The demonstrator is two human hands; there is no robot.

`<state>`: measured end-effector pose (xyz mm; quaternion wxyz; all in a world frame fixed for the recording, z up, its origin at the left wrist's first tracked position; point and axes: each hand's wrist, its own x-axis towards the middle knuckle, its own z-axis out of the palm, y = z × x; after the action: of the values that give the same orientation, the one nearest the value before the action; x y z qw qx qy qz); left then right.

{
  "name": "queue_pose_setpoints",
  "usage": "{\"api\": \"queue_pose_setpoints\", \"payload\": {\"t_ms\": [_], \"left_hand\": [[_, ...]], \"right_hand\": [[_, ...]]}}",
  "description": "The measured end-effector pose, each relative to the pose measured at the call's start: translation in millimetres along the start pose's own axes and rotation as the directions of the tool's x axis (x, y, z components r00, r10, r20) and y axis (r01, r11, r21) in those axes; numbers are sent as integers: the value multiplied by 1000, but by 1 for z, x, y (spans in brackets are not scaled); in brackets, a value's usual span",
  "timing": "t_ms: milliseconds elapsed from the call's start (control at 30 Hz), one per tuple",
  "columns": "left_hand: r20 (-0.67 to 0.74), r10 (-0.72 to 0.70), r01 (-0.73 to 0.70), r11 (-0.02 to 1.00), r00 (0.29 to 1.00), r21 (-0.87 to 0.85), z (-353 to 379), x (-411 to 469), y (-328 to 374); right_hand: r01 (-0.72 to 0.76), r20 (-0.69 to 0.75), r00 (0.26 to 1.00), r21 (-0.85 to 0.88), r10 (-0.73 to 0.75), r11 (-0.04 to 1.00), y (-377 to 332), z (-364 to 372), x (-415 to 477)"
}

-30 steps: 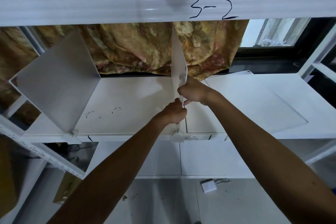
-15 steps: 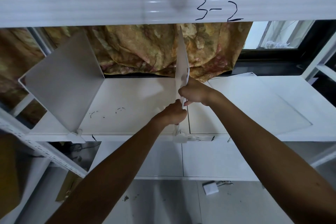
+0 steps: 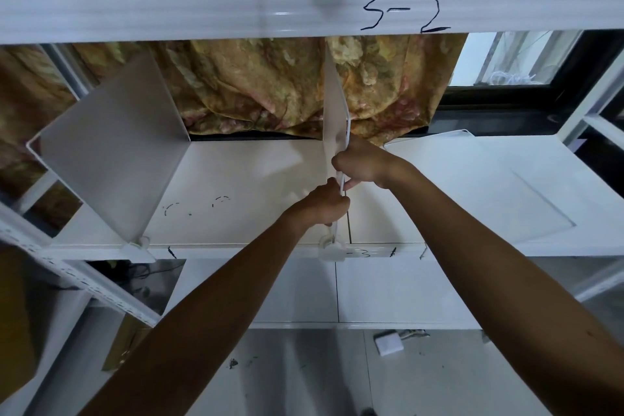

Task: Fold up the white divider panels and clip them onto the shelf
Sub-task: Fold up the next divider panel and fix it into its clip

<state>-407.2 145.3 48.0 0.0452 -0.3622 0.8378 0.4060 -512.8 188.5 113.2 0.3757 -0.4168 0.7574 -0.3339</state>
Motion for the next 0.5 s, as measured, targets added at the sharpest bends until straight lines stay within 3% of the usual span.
{"api": "queue_pose_setpoints", "payload": {"t_ms": [500], "left_hand": [[-29,-23,24,999,999,48,-1,3,-4]], "right_hand": [[-10,3,1000,-3,10,1000,-6,4,-2]]}}
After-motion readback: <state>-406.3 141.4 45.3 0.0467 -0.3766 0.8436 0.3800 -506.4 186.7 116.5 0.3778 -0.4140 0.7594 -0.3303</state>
